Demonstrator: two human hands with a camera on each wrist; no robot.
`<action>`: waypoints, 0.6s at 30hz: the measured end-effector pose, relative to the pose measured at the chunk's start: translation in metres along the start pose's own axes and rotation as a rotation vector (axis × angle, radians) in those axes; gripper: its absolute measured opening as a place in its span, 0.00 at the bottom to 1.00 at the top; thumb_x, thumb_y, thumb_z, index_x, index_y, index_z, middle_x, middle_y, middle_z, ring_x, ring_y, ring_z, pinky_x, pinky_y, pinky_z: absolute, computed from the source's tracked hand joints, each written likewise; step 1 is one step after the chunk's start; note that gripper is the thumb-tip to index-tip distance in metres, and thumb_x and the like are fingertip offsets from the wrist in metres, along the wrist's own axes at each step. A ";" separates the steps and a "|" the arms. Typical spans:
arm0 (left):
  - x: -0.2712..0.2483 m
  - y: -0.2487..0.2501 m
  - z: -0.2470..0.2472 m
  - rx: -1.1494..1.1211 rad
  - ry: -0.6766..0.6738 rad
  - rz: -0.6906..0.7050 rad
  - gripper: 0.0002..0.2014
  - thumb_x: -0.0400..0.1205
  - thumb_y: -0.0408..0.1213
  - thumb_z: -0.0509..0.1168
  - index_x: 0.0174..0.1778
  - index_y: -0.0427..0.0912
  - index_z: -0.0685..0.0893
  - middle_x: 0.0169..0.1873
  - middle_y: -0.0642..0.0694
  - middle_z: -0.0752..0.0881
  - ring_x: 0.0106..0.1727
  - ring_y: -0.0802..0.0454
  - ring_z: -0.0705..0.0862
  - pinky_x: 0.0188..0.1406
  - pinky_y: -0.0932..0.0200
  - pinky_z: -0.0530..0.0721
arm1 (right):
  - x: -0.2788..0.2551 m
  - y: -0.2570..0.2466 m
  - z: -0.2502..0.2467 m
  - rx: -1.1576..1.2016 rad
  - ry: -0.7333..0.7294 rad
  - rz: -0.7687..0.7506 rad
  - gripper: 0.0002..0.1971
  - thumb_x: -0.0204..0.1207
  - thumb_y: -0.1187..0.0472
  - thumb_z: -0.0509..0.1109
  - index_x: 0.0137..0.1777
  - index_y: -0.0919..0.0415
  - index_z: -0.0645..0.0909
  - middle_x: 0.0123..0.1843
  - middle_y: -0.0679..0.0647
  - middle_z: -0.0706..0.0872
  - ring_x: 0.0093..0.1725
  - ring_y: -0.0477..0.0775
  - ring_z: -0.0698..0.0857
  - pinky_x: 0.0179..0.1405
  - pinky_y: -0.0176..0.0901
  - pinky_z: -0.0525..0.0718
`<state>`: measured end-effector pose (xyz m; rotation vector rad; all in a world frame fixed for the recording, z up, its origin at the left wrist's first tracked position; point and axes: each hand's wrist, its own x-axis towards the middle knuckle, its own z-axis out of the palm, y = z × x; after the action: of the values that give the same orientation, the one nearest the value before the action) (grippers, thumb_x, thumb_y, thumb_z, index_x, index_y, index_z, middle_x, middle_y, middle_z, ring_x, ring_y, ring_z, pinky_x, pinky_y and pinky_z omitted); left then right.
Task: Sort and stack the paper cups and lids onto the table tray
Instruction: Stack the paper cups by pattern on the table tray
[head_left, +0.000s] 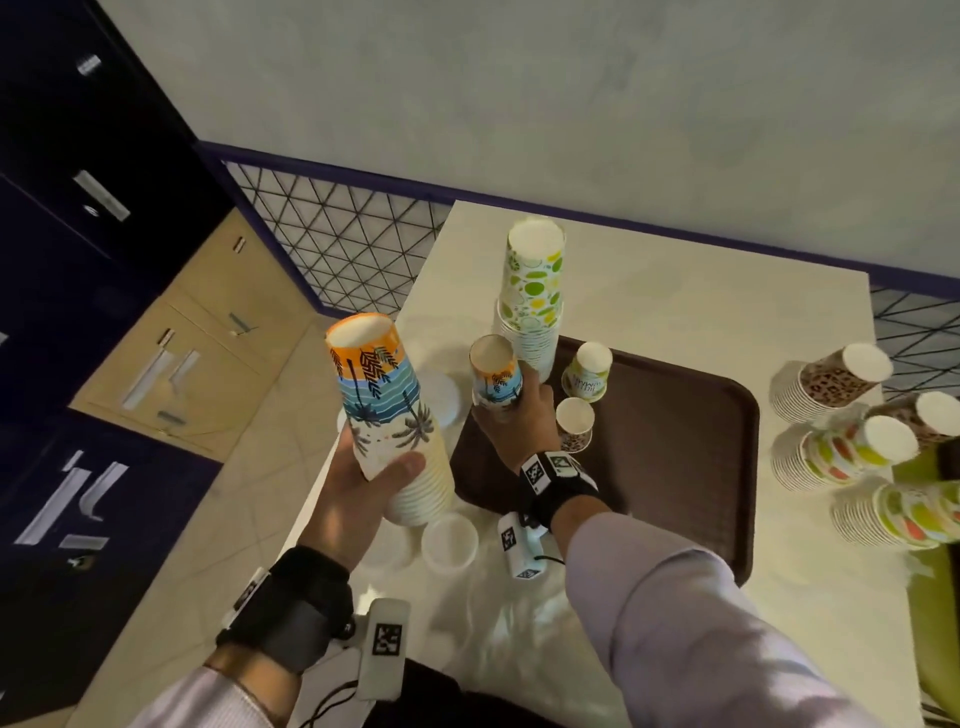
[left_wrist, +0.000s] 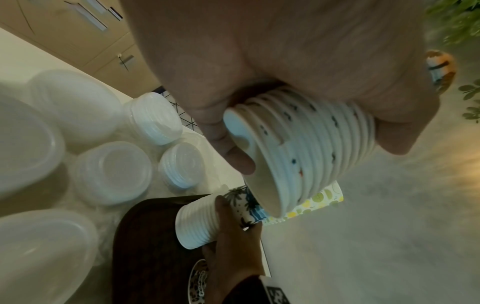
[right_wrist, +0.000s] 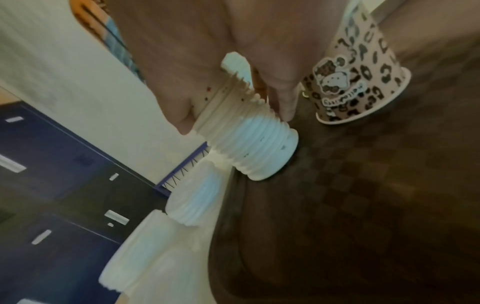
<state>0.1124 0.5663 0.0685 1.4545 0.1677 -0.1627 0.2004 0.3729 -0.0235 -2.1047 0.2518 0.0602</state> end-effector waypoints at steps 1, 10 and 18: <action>0.001 -0.001 0.000 0.004 -0.001 0.006 0.34 0.74 0.31 0.72 0.79 0.37 0.75 0.62 0.52 0.93 0.66 0.53 0.90 0.58 0.62 0.88 | 0.000 0.002 0.001 -0.005 -0.009 0.009 0.45 0.70 0.52 0.83 0.83 0.54 0.62 0.66 0.64 0.74 0.60 0.62 0.79 0.62 0.48 0.80; 0.009 -0.002 0.011 0.008 -0.026 -0.031 0.38 0.65 0.48 0.78 0.73 0.57 0.76 0.62 0.59 0.92 0.67 0.56 0.89 0.67 0.50 0.83 | -0.046 -0.019 -0.045 -0.021 0.147 -0.140 0.35 0.70 0.54 0.78 0.76 0.60 0.69 0.70 0.57 0.75 0.71 0.61 0.74 0.74 0.62 0.76; 0.013 0.003 0.038 0.032 -0.129 -0.017 0.37 0.72 0.46 0.78 0.79 0.53 0.74 0.69 0.48 0.89 0.71 0.46 0.87 0.67 0.49 0.87 | -0.108 -0.061 -0.084 0.258 -0.196 -0.266 0.26 0.81 0.44 0.67 0.77 0.50 0.71 0.69 0.47 0.78 0.70 0.49 0.80 0.61 0.53 0.86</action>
<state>0.1260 0.5291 0.0727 1.4693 0.0733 -0.2734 0.1022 0.3492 0.0873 -1.8432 -0.1324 0.0711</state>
